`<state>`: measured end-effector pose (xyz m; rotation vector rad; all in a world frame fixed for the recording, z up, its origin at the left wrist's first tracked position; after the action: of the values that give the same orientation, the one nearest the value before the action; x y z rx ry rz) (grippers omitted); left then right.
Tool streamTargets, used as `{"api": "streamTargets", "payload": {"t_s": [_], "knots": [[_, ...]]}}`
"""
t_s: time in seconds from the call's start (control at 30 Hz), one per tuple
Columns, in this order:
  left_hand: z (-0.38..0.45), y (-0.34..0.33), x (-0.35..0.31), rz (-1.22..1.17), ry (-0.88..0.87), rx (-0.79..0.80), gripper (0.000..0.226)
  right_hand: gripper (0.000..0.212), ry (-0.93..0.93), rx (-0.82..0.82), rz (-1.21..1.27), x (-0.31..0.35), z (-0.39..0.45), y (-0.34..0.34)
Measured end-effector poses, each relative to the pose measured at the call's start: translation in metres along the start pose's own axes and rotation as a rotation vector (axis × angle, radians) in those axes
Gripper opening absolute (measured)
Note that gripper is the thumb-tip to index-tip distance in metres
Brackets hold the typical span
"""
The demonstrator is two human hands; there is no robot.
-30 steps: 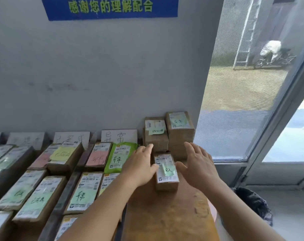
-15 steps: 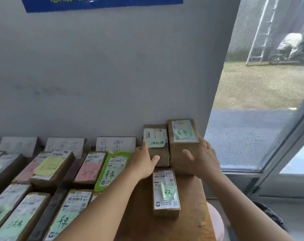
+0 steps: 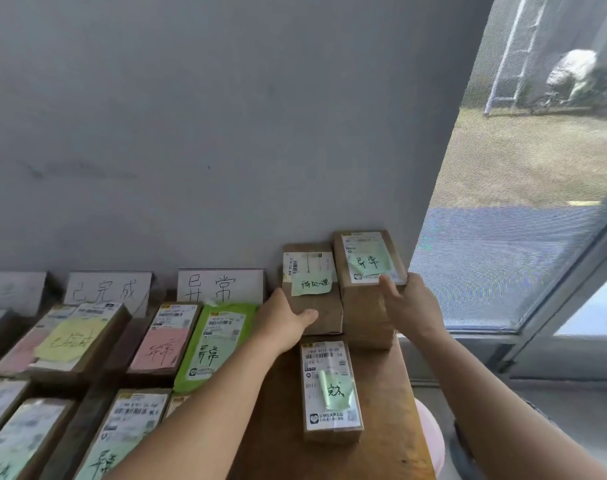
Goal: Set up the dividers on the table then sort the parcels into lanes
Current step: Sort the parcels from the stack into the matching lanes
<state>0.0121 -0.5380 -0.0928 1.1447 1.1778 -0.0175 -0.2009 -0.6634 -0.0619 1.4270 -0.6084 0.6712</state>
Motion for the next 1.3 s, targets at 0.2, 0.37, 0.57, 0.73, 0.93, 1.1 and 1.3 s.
{"api": "streamTargets", "payload": {"t_s": [0.2,0.37,0.57,0.73,0.93,1.1,1.3], "knots": [[-0.012,0.010,-0.008,-0.179,-0.005,-0.043,0.052,0.041,0.013,-0.027,0.078,0.002,-0.001,0.014],[-0.032,0.031,-0.020,-0.349,-0.052,-0.115,0.058,0.035,0.039,-0.062,0.235,0.009,-0.013,0.032],[-0.061,0.053,-0.014,-0.456,-0.064,-0.144,0.055,0.025,0.073,-0.057,0.410,0.013,-0.042,0.045],[-0.096,0.082,-0.002,-0.546,-0.041,-0.168,0.057,0.018,0.086,0.027,0.614,0.027,-0.072,0.048],[-0.134,0.126,0.024,-0.613,-0.026,-0.228,0.050,0.011,0.065,0.124,0.733,0.049,-0.116,0.038],[-0.161,0.163,0.057,-0.647,0.012,-0.252,0.046,0.021,0.075,0.195,0.726,0.071,-0.166,0.026],[-0.195,0.213,0.106,-0.709,0.010,-0.238,0.047,0.027,0.057,0.190,0.758,0.095,-0.245,0.013]]}}
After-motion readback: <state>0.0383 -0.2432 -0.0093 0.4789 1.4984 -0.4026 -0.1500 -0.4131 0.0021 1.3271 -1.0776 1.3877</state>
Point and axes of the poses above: each hand's wrist, its own z-axis towards the middle knuckle, its own y-axis out of the back of the hand, x = y × z, the point moved 9 cm from there along z, towards the middle knuckle, and after that the axes turned 10 degrees about -x, right-handed, at the moved point
